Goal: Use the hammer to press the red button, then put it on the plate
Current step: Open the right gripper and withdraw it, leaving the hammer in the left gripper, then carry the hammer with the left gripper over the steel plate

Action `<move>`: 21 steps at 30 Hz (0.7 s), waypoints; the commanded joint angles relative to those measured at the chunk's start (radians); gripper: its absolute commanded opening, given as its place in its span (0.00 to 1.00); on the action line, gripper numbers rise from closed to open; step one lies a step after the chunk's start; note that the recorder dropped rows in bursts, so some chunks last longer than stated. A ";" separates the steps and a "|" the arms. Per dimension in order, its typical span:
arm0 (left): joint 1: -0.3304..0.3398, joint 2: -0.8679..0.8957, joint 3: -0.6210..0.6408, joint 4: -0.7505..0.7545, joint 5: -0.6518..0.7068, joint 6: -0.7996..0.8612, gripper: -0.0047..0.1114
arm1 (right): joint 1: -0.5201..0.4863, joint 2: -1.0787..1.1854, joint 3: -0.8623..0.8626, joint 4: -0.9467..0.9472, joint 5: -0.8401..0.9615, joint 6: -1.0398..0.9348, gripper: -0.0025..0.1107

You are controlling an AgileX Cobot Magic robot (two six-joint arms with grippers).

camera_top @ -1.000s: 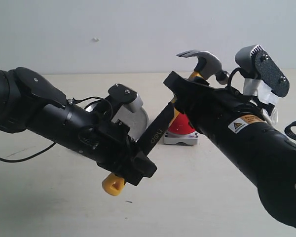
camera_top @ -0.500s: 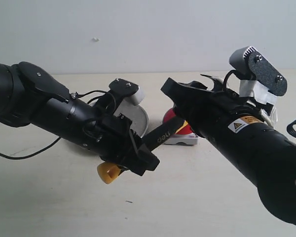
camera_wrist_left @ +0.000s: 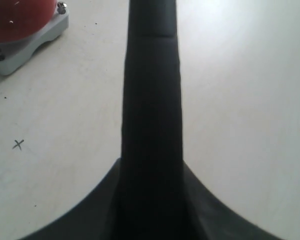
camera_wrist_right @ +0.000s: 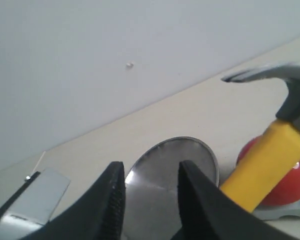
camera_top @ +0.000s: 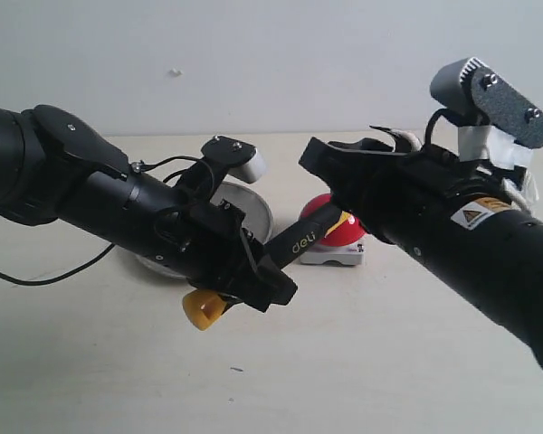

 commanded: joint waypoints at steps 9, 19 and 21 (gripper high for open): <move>-0.001 -0.017 -0.016 -0.071 -0.040 -0.012 0.04 | 0.001 -0.565 0.380 -0.174 -0.043 -0.044 0.02; -0.001 -0.017 -0.016 -0.106 -0.118 -0.084 0.04 | 0.001 -0.988 0.469 -0.175 0.180 -0.201 0.02; -0.001 -0.017 -0.016 -0.106 -0.118 -0.084 0.04 | 0.001 -1.038 0.469 -0.175 0.232 -0.255 0.02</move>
